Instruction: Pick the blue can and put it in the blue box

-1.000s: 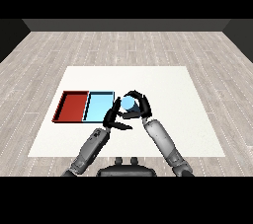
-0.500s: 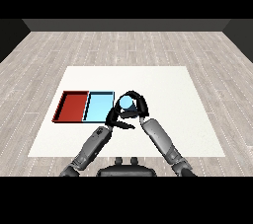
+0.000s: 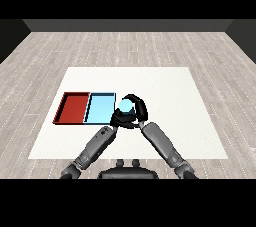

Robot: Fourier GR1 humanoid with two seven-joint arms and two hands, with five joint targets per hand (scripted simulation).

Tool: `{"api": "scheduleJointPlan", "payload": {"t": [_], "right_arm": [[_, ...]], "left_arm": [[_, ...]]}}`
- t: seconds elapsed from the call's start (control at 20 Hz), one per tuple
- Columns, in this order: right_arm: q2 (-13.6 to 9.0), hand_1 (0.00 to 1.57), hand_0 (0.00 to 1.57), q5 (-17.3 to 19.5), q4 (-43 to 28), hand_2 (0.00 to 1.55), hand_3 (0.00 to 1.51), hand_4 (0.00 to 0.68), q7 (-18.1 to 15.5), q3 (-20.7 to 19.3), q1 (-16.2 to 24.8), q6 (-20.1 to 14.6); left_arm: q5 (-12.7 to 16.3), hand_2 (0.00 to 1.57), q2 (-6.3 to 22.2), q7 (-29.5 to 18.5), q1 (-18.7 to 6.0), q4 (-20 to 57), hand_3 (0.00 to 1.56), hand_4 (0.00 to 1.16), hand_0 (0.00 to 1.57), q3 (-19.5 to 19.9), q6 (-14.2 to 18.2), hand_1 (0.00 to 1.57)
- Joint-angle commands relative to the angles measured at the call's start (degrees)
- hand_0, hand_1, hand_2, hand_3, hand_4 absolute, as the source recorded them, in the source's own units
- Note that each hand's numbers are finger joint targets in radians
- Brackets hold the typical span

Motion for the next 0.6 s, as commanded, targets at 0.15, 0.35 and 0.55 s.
{"api": "scheduleJointPlan", "payload": {"t": [0.15,0.35,0.55], "right_arm": [[0.0,1.47,1.47,-7.4,-0.2,1.46,1.39,0.606,-3.8,6.3,1.1,-6.2],[0.0,1.45,1.45,-9.1,-1.4,1.44,1.39,0.615,-4.7,4.1,0.0,-3.3],[0.0,1.46,1.46,-7.5,-1.1,1.44,1.40,0.631,-3.5,-0.6,-0.1,0.9]], "left_arm": [[4.8,0.00,0.0,2.0,-6.4,3.3,0.00,0.57,0.00,-1.7,6.7,0.00],[16.0,1.41,0.0,-5.2,-3.1,1.2,1.22,0.62,1.44,-7.0,9.7,1.44],[15.2,1.57,0.0,-8.5,-4.4,8.2,1.48,0.84,1.57,-0.9,2.8,1.57]]}}
